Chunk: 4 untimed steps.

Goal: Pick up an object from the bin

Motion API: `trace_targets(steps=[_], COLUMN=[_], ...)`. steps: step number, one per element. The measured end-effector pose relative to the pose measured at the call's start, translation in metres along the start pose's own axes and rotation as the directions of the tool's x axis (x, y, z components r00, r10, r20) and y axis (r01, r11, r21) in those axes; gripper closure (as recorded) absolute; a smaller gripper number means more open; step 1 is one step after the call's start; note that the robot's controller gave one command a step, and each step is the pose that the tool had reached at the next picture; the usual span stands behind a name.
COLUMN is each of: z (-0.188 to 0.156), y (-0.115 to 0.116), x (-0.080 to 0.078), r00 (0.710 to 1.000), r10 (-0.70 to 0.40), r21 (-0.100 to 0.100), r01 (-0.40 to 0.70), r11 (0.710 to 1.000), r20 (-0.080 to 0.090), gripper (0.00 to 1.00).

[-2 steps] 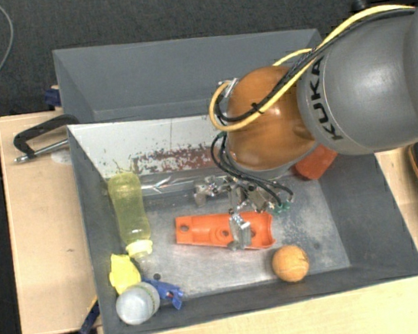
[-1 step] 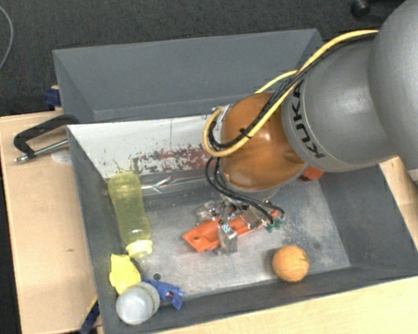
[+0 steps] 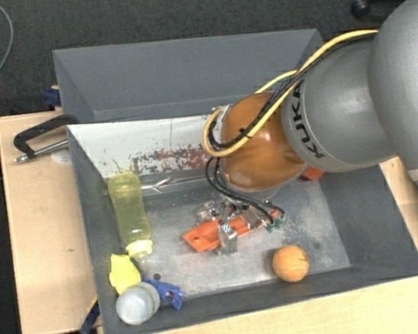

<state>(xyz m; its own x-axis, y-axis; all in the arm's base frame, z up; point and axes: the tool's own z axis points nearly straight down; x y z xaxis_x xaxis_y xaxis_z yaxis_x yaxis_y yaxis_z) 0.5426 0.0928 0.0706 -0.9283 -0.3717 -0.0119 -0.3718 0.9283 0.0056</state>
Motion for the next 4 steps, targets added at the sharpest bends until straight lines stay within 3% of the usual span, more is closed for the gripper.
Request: trace_targets(steps=[1,2,3,4], z=[-0.047,-0.084,-0.098,-0.162], y=[0.001,-0.028,-0.012,-0.015], x=[-0.003,-0.019,-0.024,-0.021], r00=[1.000,0.996,0.996,0.997], r10=[0.018,0.091,0.094,0.080], r21=[-0.001,0.000,-0.001,-0.002], r01=[-0.018,-0.091,-0.094,-0.080], r11=[1.000,0.996,0.996,0.997], r20=[-0.003,0.010,0.004,0.006], gripper=[1.00,1.00,1.00,1.00])
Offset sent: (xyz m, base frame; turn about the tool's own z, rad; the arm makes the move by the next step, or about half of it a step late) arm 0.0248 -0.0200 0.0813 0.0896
